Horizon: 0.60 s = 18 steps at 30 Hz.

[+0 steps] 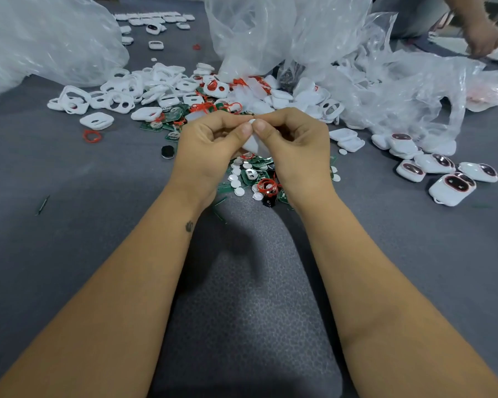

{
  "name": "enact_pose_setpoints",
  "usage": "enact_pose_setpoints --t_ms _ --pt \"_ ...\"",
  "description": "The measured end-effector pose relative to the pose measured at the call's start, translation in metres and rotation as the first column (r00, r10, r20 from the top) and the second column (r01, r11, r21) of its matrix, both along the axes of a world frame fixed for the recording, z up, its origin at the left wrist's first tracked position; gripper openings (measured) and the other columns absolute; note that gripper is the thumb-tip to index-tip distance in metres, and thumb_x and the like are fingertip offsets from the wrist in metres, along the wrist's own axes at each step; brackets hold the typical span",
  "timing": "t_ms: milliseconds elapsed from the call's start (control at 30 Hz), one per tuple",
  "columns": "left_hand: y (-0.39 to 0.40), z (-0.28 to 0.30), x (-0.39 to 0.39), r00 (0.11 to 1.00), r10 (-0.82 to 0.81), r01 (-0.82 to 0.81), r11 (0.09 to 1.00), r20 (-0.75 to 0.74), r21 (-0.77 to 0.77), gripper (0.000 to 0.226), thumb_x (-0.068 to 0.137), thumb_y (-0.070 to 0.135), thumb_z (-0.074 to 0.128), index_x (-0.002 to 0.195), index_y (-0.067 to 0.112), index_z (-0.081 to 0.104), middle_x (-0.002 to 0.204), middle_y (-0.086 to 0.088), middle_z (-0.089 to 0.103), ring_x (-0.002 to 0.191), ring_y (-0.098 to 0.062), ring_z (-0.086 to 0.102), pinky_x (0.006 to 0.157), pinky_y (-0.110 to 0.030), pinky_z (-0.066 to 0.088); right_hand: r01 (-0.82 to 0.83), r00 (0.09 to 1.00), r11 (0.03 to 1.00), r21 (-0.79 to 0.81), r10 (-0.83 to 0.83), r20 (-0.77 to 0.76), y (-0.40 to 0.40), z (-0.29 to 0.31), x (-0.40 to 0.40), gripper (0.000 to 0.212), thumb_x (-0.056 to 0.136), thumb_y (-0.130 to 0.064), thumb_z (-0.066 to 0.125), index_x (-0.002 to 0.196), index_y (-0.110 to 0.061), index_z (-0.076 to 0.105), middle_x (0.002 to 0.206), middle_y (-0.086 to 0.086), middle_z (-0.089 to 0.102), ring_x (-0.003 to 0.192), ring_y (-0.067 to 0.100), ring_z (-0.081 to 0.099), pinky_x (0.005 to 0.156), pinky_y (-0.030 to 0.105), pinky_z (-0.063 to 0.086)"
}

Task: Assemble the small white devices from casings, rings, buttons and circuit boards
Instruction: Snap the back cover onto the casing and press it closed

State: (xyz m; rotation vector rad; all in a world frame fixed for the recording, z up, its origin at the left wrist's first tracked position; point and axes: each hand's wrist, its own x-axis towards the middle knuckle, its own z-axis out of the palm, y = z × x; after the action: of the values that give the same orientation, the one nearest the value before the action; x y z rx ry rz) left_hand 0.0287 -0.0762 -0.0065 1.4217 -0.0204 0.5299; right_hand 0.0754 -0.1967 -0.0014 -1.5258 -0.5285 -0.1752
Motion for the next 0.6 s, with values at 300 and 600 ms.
enact_pose_setpoints --t_ms 300,600 --pt "-0.007 -0.001 0.007 0.987 -0.118 0.130 0.986 0.111 -0.101 0.042 0.085 -0.015 0.058 0.121 0.007 0.060 0.102 -0.009 0.072 0.100 -0.022 0.068 0.088 -0.028 0.053 -0.136 0.988 0.961 0.240 0.150 -0.040 -0.006 0.006 0.004 0.022 0.084 0.009 0.065 0.098 -0.007 0.069 0.089 0.004 0.069 0.086 0.011 0.065 0.077 0.022 0.051" --pt "0.000 -0.003 0.007 0.982 -0.056 0.072 0.994 0.178 -0.086 0.034 0.081 -0.021 0.058 0.099 0.007 0.062 0.089 0.005 0.073 0.093 -0.013 0.067 0.085 -0.025 0.051 -0.249 0.967 0.946 0.206 0.255 -0.005 -0.007 0.009 0.001 0.038 0.078 0.023 0.057 0.101 -0.006 0.065 0.100 0.010 0.065 0.099 0.019 0.062 0.091 0.031 0.051"
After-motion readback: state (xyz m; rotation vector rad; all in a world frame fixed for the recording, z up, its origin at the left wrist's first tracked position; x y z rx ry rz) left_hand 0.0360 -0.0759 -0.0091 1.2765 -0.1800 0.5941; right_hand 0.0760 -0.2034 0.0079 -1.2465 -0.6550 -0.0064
